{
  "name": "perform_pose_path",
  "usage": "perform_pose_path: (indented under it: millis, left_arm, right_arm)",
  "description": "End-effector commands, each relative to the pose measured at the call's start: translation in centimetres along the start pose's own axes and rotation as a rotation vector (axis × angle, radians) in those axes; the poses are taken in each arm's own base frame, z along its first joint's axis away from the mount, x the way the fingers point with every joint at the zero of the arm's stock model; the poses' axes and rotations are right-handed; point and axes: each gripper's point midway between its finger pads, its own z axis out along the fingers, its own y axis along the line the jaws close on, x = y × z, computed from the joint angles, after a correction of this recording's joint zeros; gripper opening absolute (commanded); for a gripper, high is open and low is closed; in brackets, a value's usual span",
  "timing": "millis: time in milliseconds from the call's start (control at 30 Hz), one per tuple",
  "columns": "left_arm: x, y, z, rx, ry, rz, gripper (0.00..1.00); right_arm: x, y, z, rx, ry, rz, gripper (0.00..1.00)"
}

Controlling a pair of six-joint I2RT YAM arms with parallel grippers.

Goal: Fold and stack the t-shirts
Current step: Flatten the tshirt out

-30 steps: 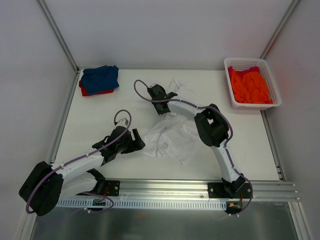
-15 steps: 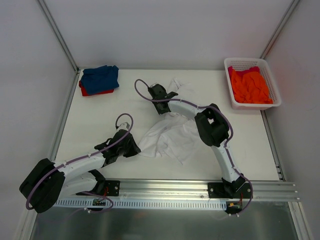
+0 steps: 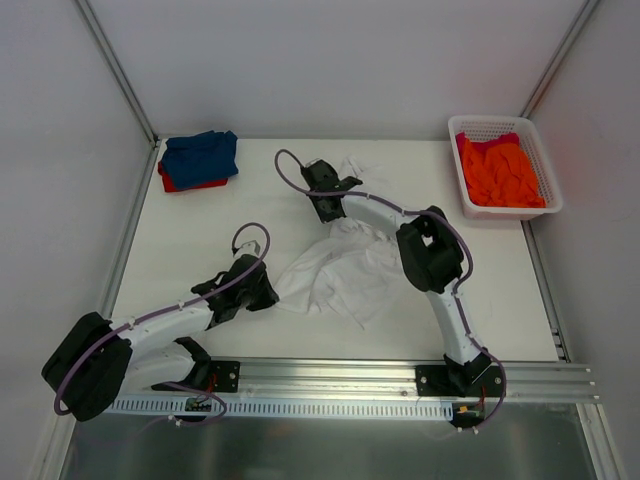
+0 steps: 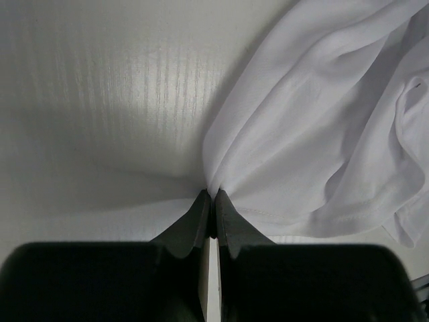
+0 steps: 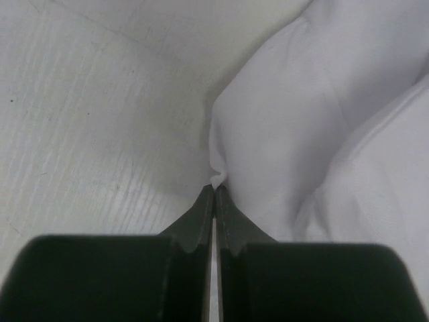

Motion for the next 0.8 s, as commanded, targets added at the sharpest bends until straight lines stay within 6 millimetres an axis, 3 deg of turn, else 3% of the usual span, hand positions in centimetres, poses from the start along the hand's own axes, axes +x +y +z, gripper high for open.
perform_pose_path:
  millis: [0, 167, 400, 500, 533, 633, 767]
  left_arm:
    - [-1.9, -0.3, -0.5, -0.043, -0.046, 0.067, 0.0]
    - [-4.0, -1.6, -1.0, -0.038, -0.091, 0.109, 0.0]
    - [-8.4, -3.1, -2.7, -0.038, -0.191, 0.154, 0.0]
    - [-10.8, -3.6, -3.9, -0.036, -0.248, 0.164, 0.0]
    - [-11.2, -3.4, -4.2, -0.049, -0.254, 0.171, 0.0]
    - [-13.7, -3.3, -5.9, -0.068, -0.315, 0.183, 0.0]
    - [-17.1, -3.5, -8.6, -0.089, -0.403, 0.203, 0.0]
  right_arm:
    - [-7.0, -3.3, -7.5, 0.015, -0.183, 0.064, 0.0]
    - [-9.5, -6.6, -12.3, 0.052, -0.269, 0.094, 0.0]
    - [-12.3, -12.1, -20.8, 0.138, -0.413, 0.134, 0.0]
    - [-12.5, -14.3, -23.3, 0.174, -0.448, 0.156, 0.0]
    - [-12.5, -15.2, -25.0, 0.188, -0.472, 0.166, 0.0]
    - [-12.3, -17.2, -27.4, 0.231, -0.502, 0.181, 0.0]
    - [-11.7, -20.4, -32.1, 0.3, -0.573, 0.223, 0.0]
